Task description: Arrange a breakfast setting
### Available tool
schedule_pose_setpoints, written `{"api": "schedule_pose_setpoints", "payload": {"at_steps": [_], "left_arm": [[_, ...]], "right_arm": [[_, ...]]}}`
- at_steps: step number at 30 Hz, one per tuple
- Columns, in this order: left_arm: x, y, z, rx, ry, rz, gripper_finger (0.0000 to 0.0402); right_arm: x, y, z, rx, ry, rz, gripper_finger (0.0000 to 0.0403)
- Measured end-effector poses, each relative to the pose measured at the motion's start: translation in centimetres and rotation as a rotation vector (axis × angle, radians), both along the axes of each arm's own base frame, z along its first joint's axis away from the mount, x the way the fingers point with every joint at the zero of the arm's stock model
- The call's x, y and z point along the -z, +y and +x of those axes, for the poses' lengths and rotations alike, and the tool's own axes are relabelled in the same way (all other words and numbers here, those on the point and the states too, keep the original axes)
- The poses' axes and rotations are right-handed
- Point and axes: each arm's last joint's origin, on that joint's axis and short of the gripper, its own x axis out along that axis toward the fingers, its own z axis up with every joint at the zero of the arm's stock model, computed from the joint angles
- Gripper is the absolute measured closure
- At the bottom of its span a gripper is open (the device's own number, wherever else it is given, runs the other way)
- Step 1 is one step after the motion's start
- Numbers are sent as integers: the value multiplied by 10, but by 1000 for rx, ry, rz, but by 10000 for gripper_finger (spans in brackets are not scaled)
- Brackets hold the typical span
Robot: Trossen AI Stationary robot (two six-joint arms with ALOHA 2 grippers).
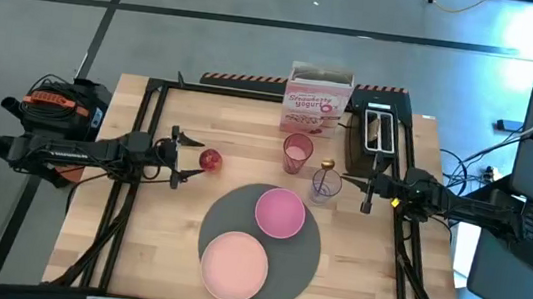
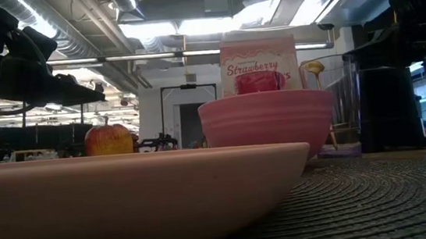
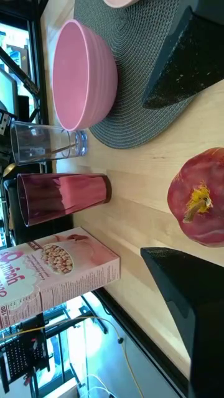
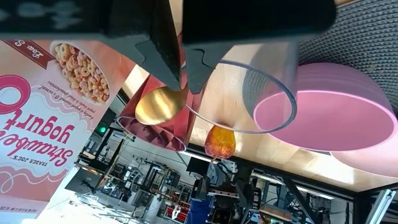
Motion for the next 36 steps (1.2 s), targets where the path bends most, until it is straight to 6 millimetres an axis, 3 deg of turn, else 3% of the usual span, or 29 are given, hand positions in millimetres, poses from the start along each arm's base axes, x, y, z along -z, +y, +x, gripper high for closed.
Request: {"api": "schedule_pose_setpoints", "payload": {"at_steps": [36], "left_arm": [[0,0,0,3,6,24,29]], "right_arm": [[0,0,0,-1,0,0,403]]}}
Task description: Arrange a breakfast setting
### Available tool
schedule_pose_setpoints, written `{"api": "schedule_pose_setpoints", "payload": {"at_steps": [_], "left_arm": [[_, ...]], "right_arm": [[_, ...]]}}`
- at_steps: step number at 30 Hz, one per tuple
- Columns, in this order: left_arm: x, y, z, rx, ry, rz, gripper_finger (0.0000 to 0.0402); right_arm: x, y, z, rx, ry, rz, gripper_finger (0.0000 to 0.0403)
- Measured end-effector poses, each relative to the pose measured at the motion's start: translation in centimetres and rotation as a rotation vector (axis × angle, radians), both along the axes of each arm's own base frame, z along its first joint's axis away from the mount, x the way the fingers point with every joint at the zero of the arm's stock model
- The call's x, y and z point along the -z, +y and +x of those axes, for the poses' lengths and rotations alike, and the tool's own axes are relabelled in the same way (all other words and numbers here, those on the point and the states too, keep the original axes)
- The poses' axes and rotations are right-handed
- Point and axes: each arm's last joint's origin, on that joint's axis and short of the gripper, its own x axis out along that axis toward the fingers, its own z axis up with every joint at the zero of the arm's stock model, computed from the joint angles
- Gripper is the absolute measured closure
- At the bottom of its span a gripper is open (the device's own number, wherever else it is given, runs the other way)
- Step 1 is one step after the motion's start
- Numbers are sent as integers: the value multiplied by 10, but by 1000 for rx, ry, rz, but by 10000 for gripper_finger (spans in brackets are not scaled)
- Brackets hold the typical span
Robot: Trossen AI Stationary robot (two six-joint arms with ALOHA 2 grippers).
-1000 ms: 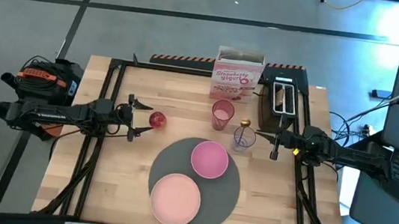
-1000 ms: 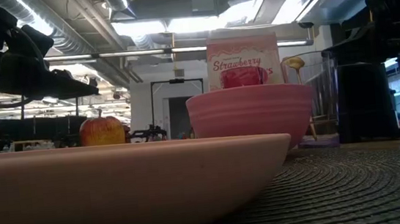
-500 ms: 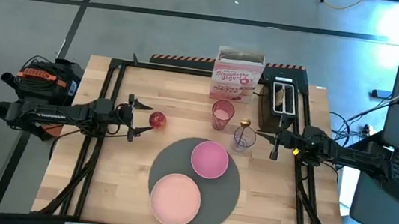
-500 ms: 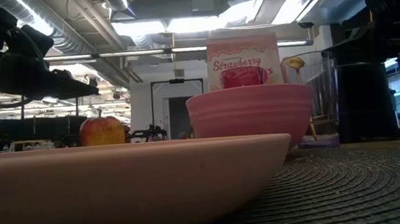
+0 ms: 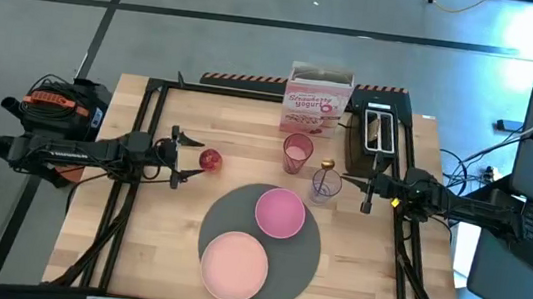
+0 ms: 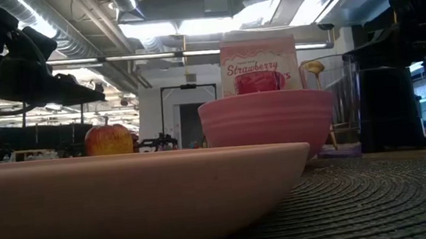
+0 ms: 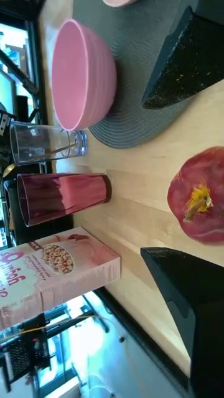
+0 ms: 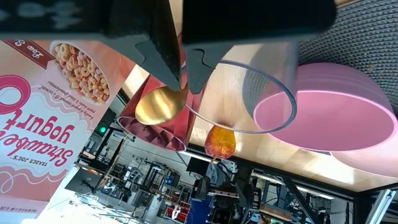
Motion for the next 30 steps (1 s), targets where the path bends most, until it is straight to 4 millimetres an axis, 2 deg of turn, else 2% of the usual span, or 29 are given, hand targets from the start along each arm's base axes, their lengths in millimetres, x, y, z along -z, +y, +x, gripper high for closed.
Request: {"api": "schedule_pose_setpoints", "payload": {"at_steps": [3,9,16,24,26,30], "left_arm": [[0,0,0,10,17,74,29],[-6,0,1,22,-45,79,29],[-16,-4,2,118,-211,-221,29],[-38,-4,1,148,-445,-272,29],[-43,-4,-1,126,-503,-270,29],[-54,1,-5,-27,-639,-205,29]], "right_arm": [[0,0,0,1,0,0,403],[-1,0,0,1,-9,-1,403],[-7,0,0,1,-71,-10,403],[-19,0,0,-6,-195,-23,403],[-23,0,-1,-8,-237,-29,403],[-31,1,-3,-12,-322,-16,403]]}}
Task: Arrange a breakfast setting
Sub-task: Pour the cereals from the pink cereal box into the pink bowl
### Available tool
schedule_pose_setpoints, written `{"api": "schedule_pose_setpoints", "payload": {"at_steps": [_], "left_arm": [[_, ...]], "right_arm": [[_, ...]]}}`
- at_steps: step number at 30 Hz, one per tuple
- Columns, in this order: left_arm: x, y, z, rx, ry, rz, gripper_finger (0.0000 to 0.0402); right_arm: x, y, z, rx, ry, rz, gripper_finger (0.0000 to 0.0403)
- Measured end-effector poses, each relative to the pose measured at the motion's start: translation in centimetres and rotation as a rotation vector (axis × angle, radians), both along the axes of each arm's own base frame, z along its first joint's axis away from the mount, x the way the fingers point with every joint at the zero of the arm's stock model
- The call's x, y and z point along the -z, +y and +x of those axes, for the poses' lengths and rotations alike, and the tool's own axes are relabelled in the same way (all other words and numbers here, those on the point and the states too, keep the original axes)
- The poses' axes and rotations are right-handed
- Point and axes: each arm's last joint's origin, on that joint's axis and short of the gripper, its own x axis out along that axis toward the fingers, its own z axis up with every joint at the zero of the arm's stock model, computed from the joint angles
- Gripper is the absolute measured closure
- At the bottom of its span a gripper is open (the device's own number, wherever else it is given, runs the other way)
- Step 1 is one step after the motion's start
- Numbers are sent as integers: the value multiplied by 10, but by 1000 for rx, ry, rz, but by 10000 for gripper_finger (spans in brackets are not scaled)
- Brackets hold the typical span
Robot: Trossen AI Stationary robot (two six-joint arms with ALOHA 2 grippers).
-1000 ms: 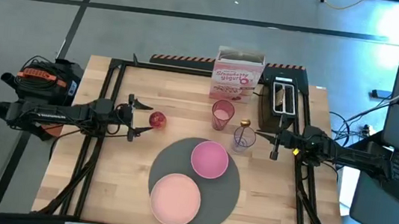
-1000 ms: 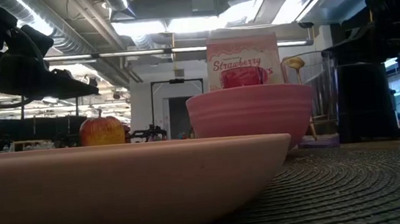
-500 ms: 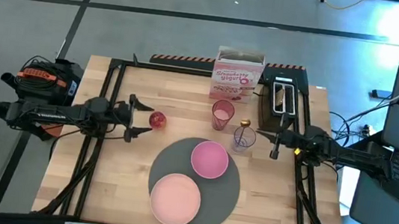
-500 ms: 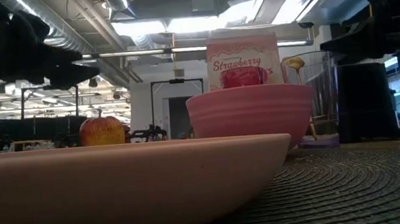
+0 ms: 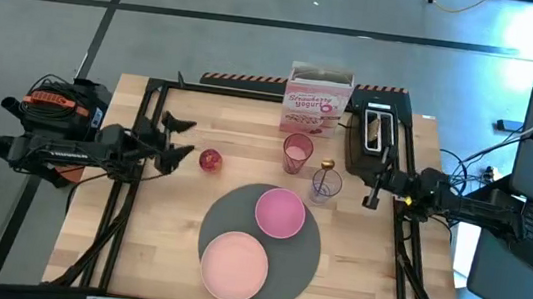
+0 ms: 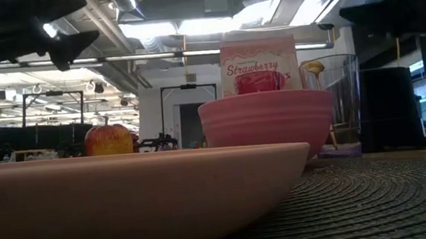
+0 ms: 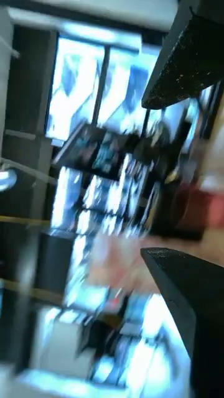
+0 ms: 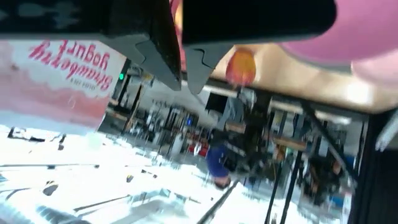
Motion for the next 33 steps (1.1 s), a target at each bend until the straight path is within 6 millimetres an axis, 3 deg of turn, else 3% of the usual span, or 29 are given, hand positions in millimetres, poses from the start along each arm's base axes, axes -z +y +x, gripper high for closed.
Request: {"api": "schedule_pose_setpoints", "payload": {"at_steps": [9,13,16,19,22,25,30,33], "left_arm": [[-11,10,-7,-367,10,86,29],[-34,11,-5,-326,-32,107,29],[-57,9,3,-201,-65,90,29],[-74,10,32,-60,45,125,29],[-82,19,69,-78,249,192,29],[-108,35,101,-132,292,292,29],[-125,82,150,-96,390,352,29],[-135,121,161,-95,419,338,29]], "right_arm": [[-14,1,-5,-12,-158,-8,403],[-22,2,-9,-8,-247,-40,403],[-29,3,-13,-10,-320,-135,403],[-35,5,-16,-15,-382,-221,403],[-40,6,-20,10,-441,-296,403],[-45,7,-25,55,-503,-371,403],[-65,9,-33,37,-583,-424,403],[-69,10,-31,2,-573,-463,403]]}}
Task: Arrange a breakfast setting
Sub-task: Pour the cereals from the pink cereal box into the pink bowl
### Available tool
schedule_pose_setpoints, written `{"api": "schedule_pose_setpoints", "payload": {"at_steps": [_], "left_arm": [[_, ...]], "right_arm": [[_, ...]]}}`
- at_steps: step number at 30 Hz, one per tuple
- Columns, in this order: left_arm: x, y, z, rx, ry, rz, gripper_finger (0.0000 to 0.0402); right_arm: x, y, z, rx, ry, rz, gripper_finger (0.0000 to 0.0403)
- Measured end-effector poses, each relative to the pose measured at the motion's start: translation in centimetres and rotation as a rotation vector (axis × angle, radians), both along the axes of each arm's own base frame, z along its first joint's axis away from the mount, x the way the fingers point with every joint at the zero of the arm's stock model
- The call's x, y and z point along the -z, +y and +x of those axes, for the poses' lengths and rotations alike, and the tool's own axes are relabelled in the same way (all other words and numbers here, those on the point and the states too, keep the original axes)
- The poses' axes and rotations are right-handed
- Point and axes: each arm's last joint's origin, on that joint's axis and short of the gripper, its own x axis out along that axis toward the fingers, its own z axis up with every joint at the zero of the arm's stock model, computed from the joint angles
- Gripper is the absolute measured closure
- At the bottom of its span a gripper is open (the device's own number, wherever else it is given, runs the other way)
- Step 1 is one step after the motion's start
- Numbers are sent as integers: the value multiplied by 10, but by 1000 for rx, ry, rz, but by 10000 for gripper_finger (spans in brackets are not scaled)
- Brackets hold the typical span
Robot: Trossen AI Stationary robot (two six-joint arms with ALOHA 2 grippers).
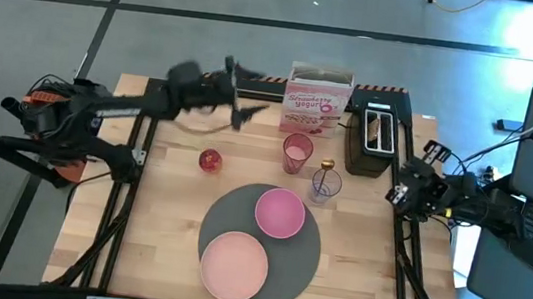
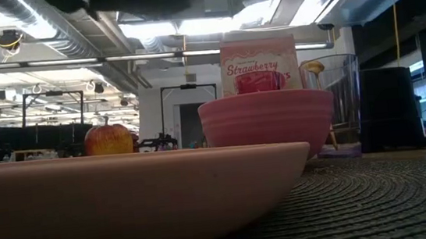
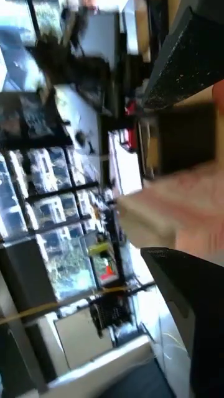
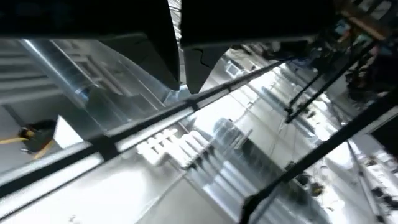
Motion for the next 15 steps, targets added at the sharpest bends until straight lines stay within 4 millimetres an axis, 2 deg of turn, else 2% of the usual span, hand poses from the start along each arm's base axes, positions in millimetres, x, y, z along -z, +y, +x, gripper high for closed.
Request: {"api": "schedule_pose_setpoints", "payload": {"at_steps": [3,8,11,15], "left_arm": [[6,43,0,-43,51,-55,29],[21,104,-28,-22,47,-198,29],[50,132,-40,59,83,-349,29],[95,151,-36,192,151,-468,29]], "right_arm": [[0,0,3,-4,20,-16,403],[2,-1,8,-4,57,-10,403],[1,-1,8,21,45,-27,403],[1,-1,8,39,43,-41,403]]}}
